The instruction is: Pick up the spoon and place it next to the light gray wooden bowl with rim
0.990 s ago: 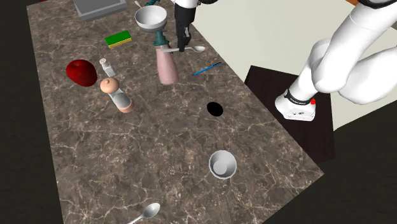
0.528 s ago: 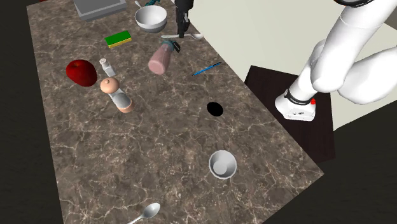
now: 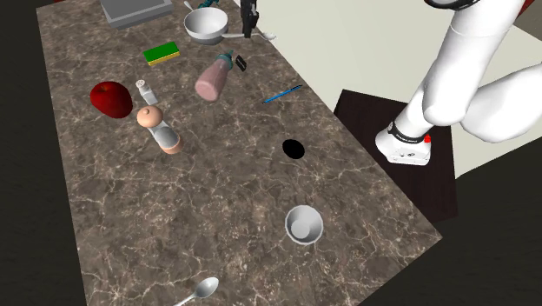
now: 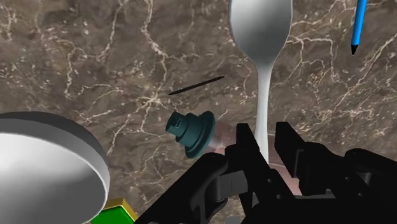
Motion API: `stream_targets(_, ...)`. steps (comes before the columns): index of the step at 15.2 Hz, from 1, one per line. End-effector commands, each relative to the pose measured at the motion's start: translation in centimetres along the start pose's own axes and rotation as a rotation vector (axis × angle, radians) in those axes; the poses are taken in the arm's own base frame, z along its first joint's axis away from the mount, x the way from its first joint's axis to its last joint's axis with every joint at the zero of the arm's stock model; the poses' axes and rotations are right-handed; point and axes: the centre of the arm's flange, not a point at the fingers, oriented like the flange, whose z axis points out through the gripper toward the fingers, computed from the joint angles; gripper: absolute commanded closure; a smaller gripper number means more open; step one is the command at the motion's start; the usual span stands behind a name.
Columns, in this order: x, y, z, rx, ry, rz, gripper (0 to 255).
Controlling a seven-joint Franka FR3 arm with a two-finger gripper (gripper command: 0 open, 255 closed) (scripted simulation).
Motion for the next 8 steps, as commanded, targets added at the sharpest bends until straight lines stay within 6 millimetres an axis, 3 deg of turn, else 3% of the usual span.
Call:
stream_targets(1,-0.3,0.4,0.9,0.0,0.0,-0.001,255)
stream_targets(8,-1.1,0.9,4.5,0.0,0.0,-0.001,255)
